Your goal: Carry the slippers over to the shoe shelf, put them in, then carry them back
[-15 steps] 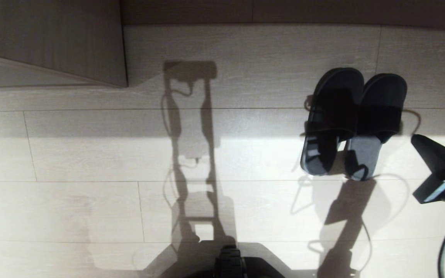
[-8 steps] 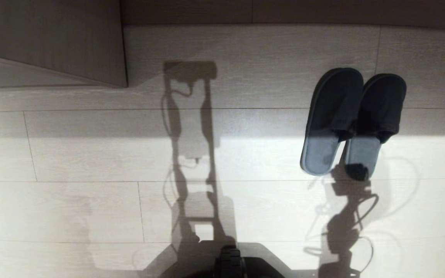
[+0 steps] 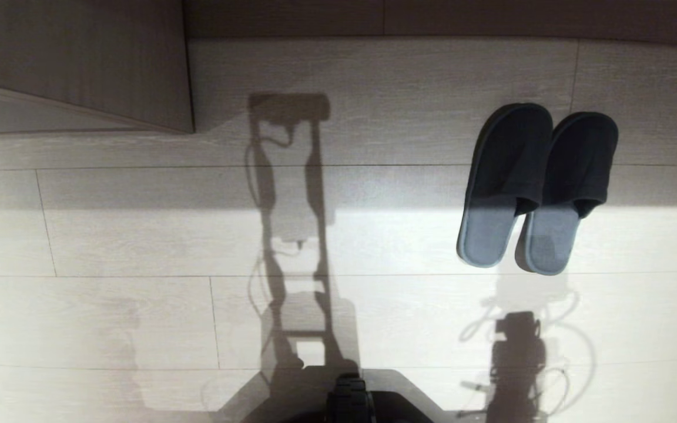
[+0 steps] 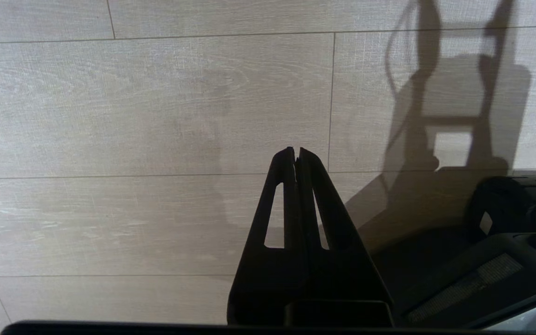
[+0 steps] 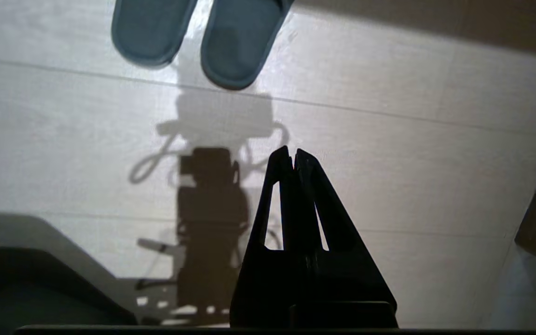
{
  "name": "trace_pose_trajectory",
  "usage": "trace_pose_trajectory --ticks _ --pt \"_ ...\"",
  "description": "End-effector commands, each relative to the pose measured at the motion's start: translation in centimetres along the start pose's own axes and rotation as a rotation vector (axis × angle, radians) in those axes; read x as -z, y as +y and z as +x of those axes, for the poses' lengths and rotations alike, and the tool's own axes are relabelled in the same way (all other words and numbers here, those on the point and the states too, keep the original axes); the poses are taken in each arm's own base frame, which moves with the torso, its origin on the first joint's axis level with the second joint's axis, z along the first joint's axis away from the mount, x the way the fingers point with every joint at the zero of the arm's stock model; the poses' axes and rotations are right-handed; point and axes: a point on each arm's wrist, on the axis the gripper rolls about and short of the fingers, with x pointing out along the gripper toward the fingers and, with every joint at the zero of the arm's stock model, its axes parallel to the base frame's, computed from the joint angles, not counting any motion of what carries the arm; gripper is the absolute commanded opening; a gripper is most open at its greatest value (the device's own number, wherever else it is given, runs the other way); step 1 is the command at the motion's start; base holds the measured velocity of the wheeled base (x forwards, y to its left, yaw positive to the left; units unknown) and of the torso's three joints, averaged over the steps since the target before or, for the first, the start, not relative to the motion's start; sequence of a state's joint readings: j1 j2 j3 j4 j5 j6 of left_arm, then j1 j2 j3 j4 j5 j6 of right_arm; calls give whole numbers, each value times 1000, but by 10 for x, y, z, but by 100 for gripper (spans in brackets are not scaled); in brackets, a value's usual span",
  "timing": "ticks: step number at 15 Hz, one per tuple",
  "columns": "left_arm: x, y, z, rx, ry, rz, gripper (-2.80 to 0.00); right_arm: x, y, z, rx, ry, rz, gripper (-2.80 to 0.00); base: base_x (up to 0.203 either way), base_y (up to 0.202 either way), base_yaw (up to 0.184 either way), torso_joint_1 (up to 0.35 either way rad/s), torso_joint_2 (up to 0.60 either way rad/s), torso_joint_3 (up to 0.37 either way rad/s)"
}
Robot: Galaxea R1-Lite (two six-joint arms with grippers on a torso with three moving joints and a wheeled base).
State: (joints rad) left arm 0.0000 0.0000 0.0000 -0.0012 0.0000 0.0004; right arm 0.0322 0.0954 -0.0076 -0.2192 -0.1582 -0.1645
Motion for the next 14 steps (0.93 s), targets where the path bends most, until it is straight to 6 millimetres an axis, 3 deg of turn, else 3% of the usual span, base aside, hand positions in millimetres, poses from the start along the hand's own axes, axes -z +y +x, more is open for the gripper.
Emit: trace_pose_trajectory --ticks 1,2,5,14 --pt "0 0 0 0 1 -2 -280 11 2 -10 -49 -7 0 -280 0 0 0 0 0 0" --pt "0 0 0 -2 1 0 -280 15 5 -9 -135 20 4 -280 0 0 0 0 0 0" --pt "0 0 0 -1 1 -2 -280 19 6 -9 -172 51 23 -280 0 0 0 0 0 0" --pt "0 0 0 0 1 -8 -280 24 7 -10 -163 114 104 -280 0 0 0 0 1 35"
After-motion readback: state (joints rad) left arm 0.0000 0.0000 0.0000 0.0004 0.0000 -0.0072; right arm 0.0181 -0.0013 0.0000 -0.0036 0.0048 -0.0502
